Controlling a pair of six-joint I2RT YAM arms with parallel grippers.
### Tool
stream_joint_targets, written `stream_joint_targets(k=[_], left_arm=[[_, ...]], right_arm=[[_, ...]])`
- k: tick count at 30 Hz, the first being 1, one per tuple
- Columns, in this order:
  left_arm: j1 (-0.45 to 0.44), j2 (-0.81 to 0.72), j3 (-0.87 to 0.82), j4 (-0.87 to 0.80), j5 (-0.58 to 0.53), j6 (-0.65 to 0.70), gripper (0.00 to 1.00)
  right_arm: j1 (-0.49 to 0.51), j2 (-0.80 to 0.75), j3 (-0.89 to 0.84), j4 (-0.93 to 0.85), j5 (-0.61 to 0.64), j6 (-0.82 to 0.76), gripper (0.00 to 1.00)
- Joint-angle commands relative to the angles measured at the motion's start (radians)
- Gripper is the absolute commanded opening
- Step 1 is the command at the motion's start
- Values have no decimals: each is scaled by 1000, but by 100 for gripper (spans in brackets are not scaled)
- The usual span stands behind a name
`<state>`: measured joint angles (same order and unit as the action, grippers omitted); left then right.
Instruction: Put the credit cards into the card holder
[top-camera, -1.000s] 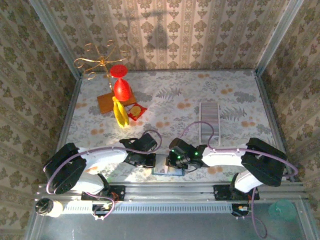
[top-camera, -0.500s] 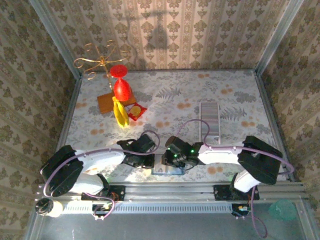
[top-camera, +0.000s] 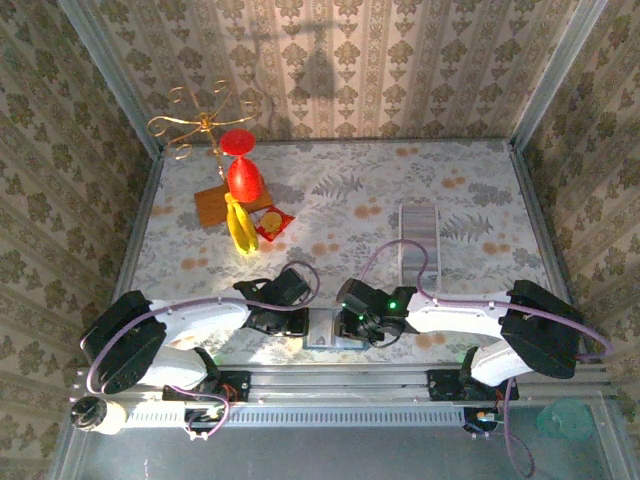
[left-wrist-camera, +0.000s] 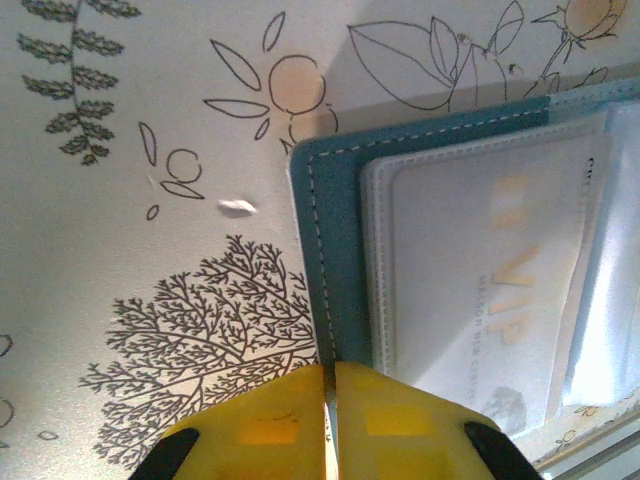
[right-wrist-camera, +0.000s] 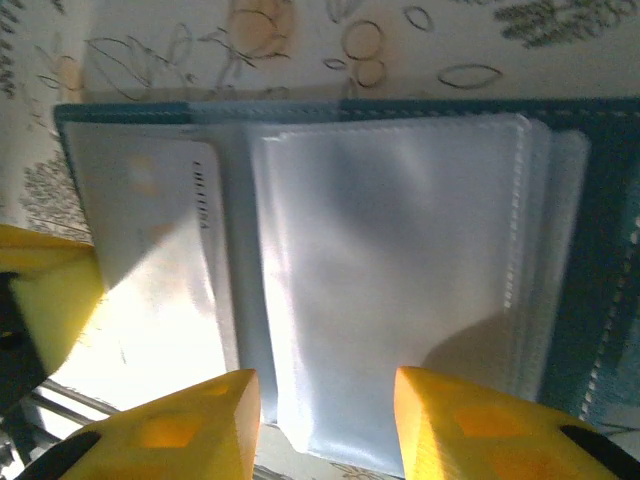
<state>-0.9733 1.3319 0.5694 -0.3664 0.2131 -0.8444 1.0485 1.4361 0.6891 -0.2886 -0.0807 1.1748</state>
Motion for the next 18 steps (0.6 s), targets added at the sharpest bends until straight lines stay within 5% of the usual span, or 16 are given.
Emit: stream_joint_targets(k=[1,18], left_arm=[[4,6,-17,-20,5,-8,10],[3,3,-26,-17,8,-25,7]], right_arm=[[12,0,-1,-87,49,23,42],[18,92,32,58,3,43,49]])
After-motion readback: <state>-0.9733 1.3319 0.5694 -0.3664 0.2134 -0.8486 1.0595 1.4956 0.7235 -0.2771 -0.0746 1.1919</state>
